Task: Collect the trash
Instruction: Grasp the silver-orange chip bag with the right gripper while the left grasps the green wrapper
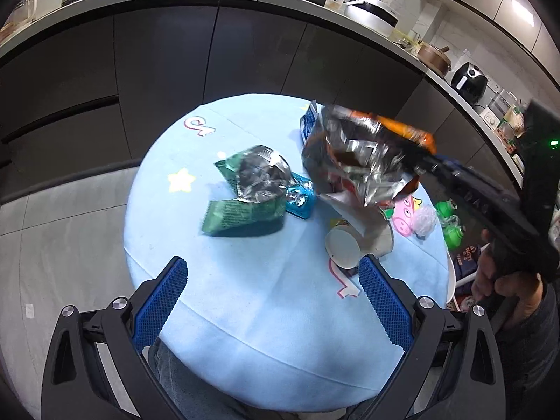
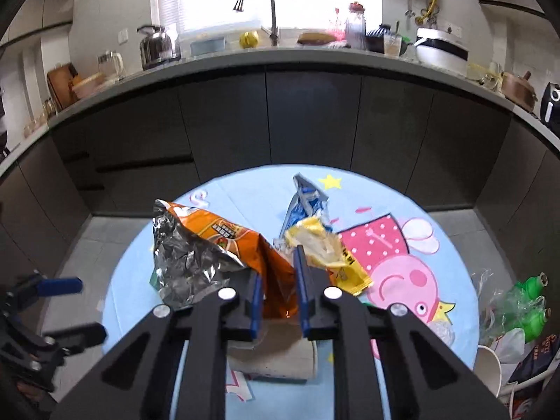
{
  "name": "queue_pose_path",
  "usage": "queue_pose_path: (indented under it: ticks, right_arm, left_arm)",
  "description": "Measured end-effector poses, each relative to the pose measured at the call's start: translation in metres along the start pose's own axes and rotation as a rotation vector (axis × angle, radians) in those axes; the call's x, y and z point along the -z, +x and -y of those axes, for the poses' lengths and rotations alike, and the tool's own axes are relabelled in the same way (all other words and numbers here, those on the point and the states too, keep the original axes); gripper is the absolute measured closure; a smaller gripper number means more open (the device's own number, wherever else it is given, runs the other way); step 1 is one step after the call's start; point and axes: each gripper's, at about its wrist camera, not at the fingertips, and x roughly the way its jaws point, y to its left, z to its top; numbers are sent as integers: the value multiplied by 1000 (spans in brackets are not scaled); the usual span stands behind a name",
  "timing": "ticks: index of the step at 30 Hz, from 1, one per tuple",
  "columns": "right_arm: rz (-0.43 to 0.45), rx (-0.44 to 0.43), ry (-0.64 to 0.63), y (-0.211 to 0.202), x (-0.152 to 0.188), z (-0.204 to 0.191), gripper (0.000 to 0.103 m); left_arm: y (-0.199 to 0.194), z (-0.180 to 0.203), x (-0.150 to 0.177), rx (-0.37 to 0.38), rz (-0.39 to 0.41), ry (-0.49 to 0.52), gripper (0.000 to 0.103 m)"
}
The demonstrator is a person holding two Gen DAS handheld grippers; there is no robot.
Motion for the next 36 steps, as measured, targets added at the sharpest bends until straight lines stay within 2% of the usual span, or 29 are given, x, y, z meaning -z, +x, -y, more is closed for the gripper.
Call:
queue_pose_path:
  ticks: [3, 8, 15, 19, 22, 29, 31, 34, 35, 36]
  right_arm:
    - [66, 14, 25, -25, -5, 6, 88]
    - [108, 33, 76, -59, 3, 20, 88]
    - [102, 48, 123, -86, 39, 24, 88]
    - [96, 60, 136, -93, 49, 24, 88]
    - [97, 66, 149, -96, 55, 25, 87]
    - [69, 65, 166, -91, 61, 22, 87]
    - [68, 65, 169, -91, 63, 20, 87]
    - [71, 67, 173, -92, 64, 20, 87]
    - [74, 69, 175, -93, 63, 20, 87]
    - [79, 70, 178, -95, 63, 20, 87]
  left_arm:
    - [6, 4, 1, 28, -11, 8, 9]
    - [11, 10, 4, 57, -15, 28, 10]
    - [30, -4, -19, -27, 42, 77, 10]
    - [66, -16, -35, -93, -24, 117, 9]
    - [82, -24, -41, -50, -59, 89, 9]
    - [109, -26, -46, -45, -110, 75, 12]
    - [115, -29, -48, -33, -132, 53, 20]
    - [122, -34, -50, -6, -165, 19, 44]
    - [124, -35, -50, 5, -174, 13, 59]
    - [127, -36, -49, 13, -181, 7, 79]
